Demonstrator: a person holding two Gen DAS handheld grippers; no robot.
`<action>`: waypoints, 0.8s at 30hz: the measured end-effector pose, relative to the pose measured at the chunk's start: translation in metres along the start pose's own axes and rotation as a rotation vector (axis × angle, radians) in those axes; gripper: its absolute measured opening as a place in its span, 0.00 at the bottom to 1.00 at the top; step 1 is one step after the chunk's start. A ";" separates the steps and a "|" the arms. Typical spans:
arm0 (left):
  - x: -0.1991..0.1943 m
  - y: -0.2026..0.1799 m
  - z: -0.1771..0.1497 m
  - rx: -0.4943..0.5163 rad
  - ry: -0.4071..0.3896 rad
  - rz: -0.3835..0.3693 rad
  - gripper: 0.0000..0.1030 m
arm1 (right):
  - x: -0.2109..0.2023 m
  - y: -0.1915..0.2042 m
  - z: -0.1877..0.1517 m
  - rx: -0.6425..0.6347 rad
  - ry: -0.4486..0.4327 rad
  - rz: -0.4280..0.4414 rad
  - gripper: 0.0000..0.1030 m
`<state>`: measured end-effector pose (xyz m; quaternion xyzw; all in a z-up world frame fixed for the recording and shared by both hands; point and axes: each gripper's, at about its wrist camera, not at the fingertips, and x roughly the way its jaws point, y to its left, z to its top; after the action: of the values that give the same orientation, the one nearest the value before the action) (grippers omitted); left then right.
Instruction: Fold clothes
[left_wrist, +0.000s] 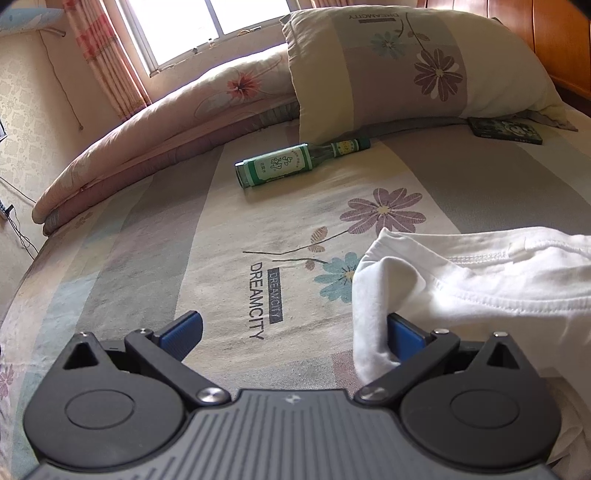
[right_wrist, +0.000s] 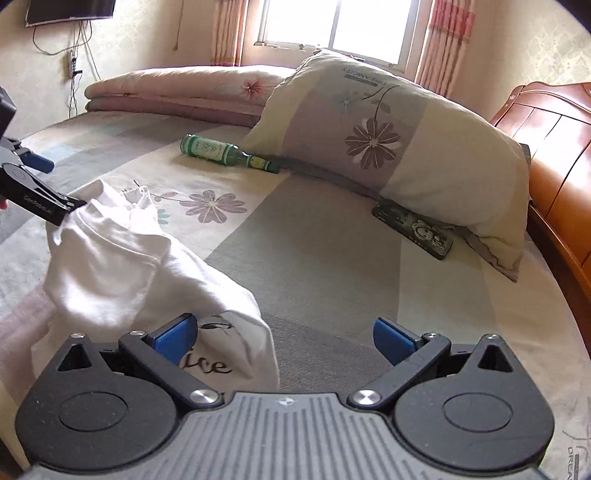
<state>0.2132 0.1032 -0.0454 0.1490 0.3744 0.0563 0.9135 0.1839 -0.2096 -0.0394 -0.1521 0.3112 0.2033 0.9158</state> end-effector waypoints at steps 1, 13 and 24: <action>0.001 0.000 0.000 0.004 0.001 -0.003 1.00 | 0.012 0.002 0.001 -0.039 0.036 0.001 1.00; 0.010 -0.008 0.004 0.020 0.003 -0.035 0.99 | 0.032 -0.011 0.013 -0.024 -0.014 0.102 1.00; -0.001 -0.012 0.015 0.027 -0.048 -0.063 0.99 | 0.057 -0.067 0.017 0.232 -0.083 -0.177 1.00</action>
<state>0.2230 0.0876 -0.0381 0.1508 0.3577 0.0189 0.9214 0.2652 -0.2451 -0.0527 -0.0636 0.2800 0.0905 0.9536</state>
